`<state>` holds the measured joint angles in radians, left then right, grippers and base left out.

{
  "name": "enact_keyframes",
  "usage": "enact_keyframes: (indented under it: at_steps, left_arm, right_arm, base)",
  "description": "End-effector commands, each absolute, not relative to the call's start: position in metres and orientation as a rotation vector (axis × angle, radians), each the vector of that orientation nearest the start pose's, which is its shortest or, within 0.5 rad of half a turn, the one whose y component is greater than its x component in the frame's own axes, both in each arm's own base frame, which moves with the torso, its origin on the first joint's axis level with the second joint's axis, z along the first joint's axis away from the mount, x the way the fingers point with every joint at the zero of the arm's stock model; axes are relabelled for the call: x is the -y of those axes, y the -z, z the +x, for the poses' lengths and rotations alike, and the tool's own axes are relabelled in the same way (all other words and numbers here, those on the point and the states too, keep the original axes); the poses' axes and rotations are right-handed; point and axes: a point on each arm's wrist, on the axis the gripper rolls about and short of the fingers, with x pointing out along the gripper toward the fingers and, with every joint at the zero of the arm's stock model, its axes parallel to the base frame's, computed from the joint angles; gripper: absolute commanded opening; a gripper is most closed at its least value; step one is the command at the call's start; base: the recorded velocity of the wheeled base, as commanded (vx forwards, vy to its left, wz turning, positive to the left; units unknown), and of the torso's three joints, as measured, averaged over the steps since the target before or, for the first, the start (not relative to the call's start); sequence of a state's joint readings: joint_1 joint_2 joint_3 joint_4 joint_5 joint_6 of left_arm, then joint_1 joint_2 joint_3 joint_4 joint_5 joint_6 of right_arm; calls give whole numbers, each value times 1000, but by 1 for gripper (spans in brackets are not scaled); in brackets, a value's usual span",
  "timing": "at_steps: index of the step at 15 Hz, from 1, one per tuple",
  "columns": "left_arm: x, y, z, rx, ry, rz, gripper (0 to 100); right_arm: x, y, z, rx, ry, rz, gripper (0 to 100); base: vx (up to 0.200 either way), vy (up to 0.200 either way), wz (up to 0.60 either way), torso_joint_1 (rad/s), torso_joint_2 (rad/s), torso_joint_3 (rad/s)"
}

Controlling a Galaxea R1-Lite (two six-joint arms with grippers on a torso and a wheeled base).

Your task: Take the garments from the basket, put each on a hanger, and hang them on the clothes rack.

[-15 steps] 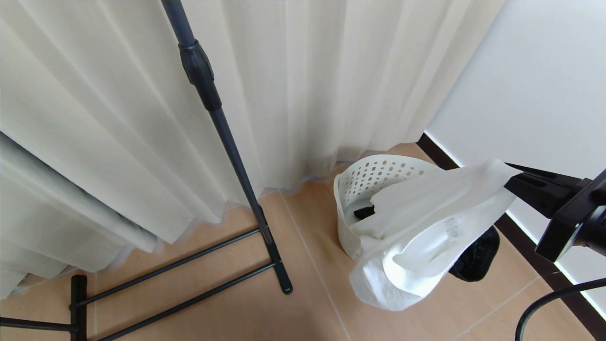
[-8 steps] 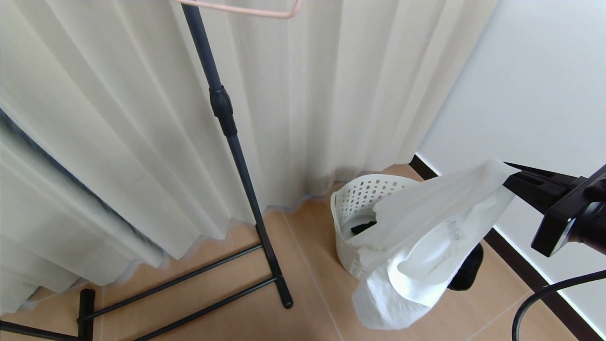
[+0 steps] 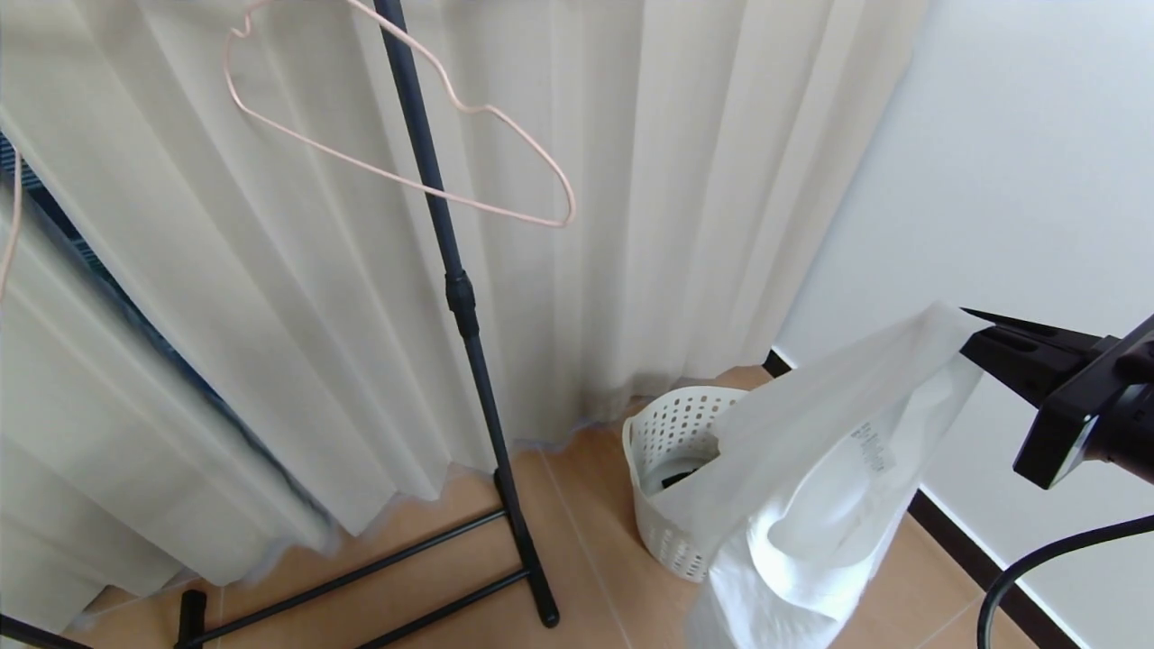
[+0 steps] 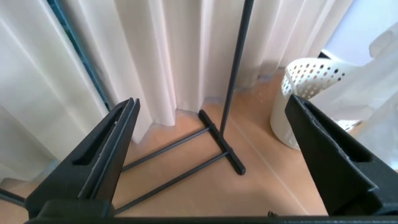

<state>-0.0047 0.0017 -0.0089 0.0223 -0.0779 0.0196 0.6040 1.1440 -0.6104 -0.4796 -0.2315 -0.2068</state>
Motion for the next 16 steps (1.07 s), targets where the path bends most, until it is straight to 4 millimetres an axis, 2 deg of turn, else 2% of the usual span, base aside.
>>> enact_keyframes:
  at_steps: [1, 11, 16]
  left_arm:
    - [2, -76, -23, -13, 83, 19, 100]
    - [2, -76, -23, -11, 81, 19, 100]
    - [2, -76, -23, -11, 81, 19, 100]
  right_arm:
    - [-91, -243, 140, -12, -377, -227, 0]
    - [-90, -244, 140, -9, -376, -226, 0]
    - [-90, -242, 140, -15, -377, -230, 0]
  base:
    - [0, 0, 0, 154, -491, -149]
    - [0, 0, 0, 198, -525, -135]
    - [0, 0, 0, 251, -596, -297]
